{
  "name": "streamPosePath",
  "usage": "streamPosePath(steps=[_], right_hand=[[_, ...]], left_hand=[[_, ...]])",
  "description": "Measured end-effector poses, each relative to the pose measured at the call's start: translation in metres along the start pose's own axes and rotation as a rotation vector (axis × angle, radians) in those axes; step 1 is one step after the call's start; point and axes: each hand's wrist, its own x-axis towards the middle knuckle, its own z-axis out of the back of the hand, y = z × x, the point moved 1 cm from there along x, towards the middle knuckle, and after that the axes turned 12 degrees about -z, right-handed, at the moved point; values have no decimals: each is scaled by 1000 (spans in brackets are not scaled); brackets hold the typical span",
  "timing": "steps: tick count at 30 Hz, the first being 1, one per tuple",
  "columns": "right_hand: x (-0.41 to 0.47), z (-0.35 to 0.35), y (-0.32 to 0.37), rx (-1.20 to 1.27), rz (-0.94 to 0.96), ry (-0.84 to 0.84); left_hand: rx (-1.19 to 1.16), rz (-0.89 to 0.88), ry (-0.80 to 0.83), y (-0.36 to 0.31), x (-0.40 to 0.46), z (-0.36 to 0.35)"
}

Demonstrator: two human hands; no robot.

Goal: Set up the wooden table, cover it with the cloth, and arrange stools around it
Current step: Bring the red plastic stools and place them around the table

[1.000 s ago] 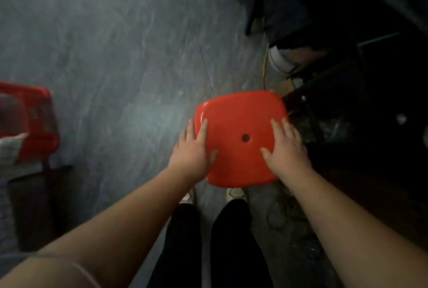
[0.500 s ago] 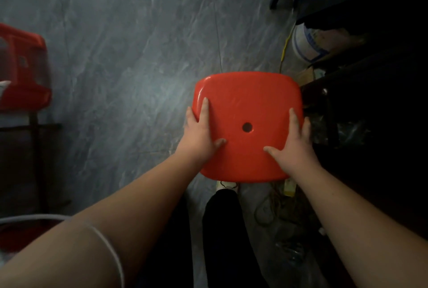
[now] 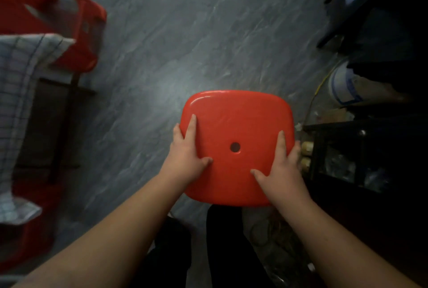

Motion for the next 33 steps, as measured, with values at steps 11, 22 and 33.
streamPosePath(steps=[11, 22, 33], right_hand=[[-80, -116, 166, -149, 232, 58], [-167, -251, 286, -178, 310, 113], [-178, -315, 337, -128, 239, 115]], left_hand=[[-77, 192, -167, 175, -80, 123], [-60, 240, -198, 339, -144, 229], [-51, 192, -153, 412, -124, 272]])
